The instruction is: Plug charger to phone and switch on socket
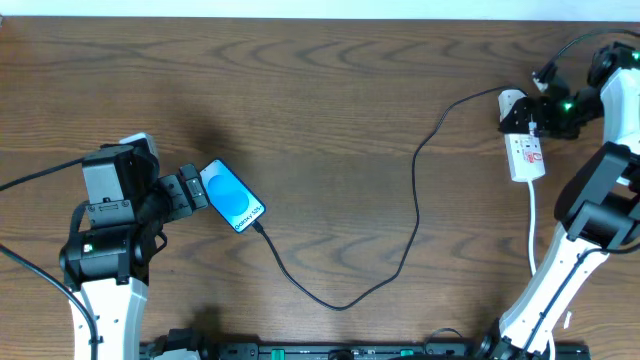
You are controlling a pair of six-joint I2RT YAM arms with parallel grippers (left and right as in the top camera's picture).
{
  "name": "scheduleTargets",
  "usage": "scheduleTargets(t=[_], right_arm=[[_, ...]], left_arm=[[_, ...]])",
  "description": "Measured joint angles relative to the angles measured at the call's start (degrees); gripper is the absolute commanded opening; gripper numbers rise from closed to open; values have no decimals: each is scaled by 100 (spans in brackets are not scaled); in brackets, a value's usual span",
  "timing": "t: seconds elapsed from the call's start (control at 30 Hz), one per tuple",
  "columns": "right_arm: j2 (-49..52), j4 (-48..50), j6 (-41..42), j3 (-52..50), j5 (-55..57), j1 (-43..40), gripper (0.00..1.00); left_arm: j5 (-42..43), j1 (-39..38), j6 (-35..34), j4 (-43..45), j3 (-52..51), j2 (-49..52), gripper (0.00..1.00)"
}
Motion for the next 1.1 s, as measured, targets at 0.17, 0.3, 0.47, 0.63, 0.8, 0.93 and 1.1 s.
scheduleTargets(t=[0.17,0.3,0.47,0.63,0.8,0.93,1.1], right_arm=[[83,-15,26,0,0,2,99],[83,-7,35,0,0,2,99],[81,35,37,0,-2,2,99],[83,162,37,0,0,2,99],[83,278,37,0,-2,2,99],[83,278,37,0,0,2,99],[81,262,85,0,0,2,99]], left_arm=[[0,0,0,0,0,0,98],[0,0,-2,0,0,0,98],[0,0,-2,0,0,0,98],[0,0,-2,0,0,0,98],[0,0,-2,0,0,0,98],[0,0,-2,0,0,0,98],[0,0,-2,0,0,0,98]])
